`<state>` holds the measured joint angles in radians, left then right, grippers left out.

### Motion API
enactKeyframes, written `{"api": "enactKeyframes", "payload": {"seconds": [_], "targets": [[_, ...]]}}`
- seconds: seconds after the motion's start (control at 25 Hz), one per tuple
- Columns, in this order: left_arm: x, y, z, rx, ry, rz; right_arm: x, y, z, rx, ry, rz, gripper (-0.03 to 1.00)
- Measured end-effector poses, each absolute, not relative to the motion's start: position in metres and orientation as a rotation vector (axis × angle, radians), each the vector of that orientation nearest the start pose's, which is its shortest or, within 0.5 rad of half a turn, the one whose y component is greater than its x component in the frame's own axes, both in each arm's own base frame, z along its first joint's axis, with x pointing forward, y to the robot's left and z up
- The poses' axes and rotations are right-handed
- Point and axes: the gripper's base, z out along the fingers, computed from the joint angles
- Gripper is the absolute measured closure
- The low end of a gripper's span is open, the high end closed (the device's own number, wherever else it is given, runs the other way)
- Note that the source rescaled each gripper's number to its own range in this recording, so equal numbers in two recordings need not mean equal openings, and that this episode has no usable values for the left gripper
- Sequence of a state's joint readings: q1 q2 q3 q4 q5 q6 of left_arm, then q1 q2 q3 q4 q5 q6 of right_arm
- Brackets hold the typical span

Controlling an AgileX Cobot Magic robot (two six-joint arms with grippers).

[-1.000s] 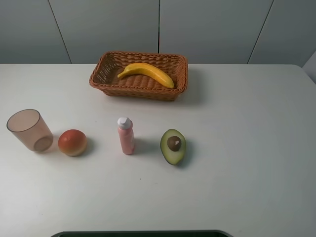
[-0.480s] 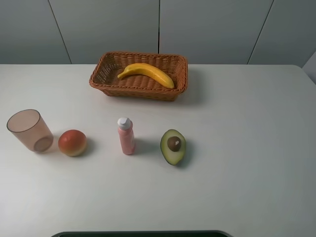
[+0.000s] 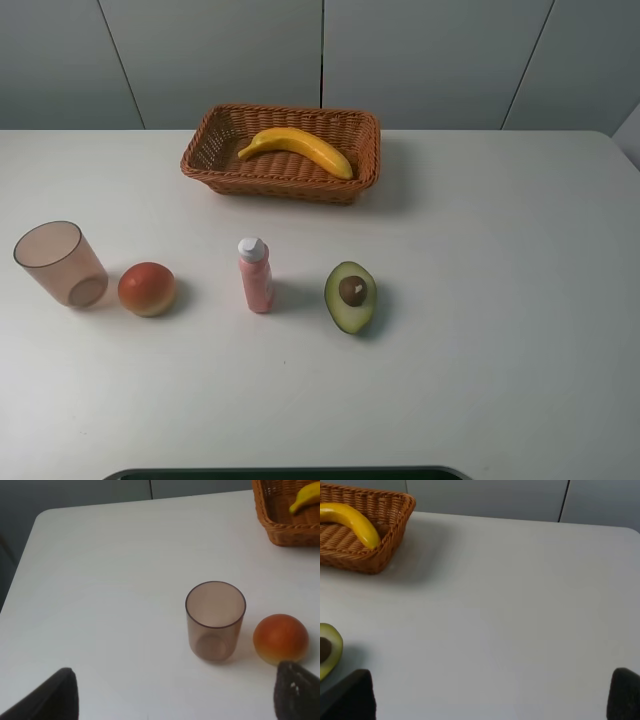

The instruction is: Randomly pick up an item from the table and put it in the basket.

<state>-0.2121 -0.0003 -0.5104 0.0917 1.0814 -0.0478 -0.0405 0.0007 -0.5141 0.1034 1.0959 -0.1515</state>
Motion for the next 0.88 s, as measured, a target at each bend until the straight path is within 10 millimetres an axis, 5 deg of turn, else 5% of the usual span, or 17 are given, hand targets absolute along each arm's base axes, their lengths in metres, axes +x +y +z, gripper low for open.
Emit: {"api": "enactKeyframes", "payload": {"seconds": [0.88], "targets": [[-0.0055,0.0087,0.2788,0.162,2.045,-0.052,-0.0082,0.0082,0.2785,-0.120,2.057,0.000,-0.03]]}}
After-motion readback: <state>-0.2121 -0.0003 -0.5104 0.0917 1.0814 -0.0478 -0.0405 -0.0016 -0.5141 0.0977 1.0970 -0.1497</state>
